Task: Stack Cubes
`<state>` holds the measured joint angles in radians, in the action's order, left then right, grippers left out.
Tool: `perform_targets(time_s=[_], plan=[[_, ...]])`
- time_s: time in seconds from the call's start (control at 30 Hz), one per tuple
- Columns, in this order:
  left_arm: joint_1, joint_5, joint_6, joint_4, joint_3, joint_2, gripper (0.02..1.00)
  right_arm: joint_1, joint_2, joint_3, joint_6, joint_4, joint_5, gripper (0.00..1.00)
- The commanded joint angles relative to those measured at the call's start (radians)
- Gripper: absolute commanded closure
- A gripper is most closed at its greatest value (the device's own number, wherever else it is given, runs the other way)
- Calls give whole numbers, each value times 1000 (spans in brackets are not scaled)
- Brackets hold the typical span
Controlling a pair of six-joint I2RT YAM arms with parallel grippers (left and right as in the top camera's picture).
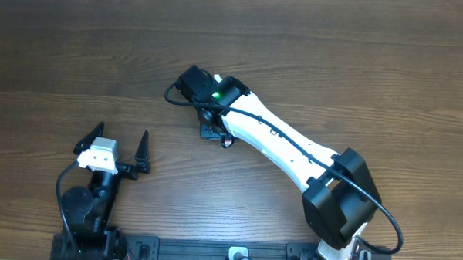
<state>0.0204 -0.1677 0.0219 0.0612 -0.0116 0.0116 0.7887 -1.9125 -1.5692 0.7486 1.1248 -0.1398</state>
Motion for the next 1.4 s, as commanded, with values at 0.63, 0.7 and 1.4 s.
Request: perform_targets(time_s=[0.63, 0.7, 1.4], plan=[[3, 8, -14, 0, 6, -7, 18, -6, -58, -22, -17, -24, 13, 989], [3, 8, -14, 0, 6, -7, 18, -6, -58, -22, -17, -26, 13, 989], [3, 8, -14, 0, 6, -7, 18, -6, -58, -22, -17, -25, 13, 577]])
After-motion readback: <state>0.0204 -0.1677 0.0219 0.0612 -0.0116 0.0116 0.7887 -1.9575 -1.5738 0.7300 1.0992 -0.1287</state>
